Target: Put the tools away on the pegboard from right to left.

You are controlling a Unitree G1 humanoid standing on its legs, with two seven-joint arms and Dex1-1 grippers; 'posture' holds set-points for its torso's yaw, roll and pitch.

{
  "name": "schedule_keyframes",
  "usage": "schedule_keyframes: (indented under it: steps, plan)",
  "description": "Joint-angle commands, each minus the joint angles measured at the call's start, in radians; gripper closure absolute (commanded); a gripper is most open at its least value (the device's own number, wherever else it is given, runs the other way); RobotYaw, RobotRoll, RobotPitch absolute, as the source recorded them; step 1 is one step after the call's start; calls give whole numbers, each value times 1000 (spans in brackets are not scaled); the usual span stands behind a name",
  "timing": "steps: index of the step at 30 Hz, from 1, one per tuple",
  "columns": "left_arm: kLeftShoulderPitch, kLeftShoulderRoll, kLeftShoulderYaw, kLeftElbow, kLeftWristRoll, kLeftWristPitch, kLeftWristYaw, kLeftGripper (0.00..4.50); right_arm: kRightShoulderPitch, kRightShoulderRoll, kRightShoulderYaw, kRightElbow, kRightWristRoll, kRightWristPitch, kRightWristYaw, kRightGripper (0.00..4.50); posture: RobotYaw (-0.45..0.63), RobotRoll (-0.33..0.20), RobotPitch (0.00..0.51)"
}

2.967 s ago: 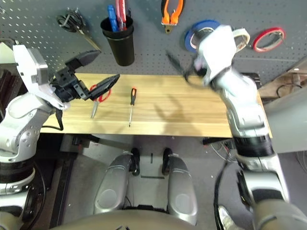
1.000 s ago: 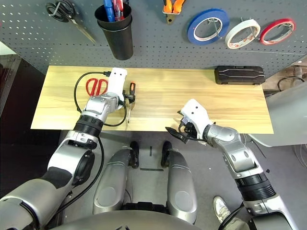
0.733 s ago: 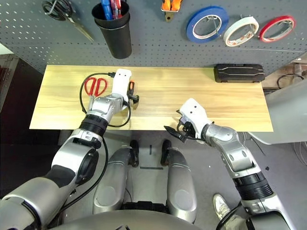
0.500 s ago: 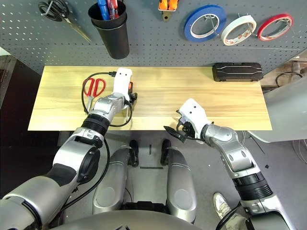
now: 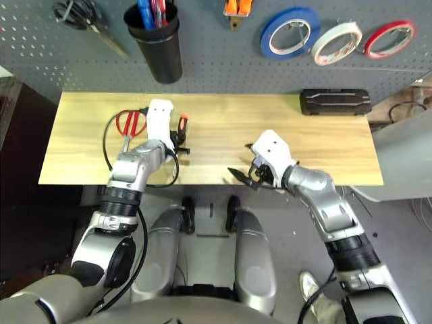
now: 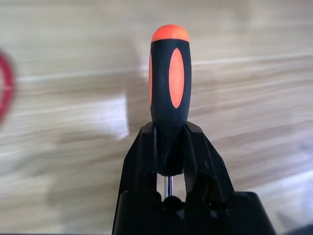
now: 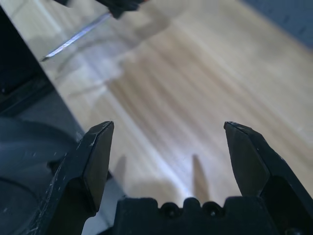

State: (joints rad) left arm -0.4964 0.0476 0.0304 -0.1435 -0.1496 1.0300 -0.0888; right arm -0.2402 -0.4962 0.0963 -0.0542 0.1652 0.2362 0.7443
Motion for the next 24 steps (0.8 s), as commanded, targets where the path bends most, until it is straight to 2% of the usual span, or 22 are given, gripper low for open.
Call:
schedule_keyframes:
  steps: [1, 4, 7, 11, 17, 24]
  plan:
    - [64, 22, 46, -185, -43, 118, -9, 3914, -1, -2, -34, 17, 39, -15, 25, 0, 146, 0, 337]
    - [95, 63, 104, -340, -87, 177, -38, 3914, -20, -11, -72, 5, 86, -18, 54, 0, 168, 0, 320]
    - [106, 95, 147, -424, -128, 195, -66, 3914, -38, -11, -109, 8, 127, -33, 75, 0, 177, 0, 308]
    - [88, 85, 259, -490, -215, 187, -102, 3914, -63, -9, -156, 15, 175, -71, 101, 0, 181, 0, 291]
    - [23, 105, 361, -503, -323, 116, -138, 3914, -78, -7, -207, 24, 236, -132, 141, 0, 178, 0, 270]
    - [-126, 153, 458, -486, -451, 60, -127, 3914, -95, -29, -275, -6, 345, -110, 185, 0, 164, 0, 253]
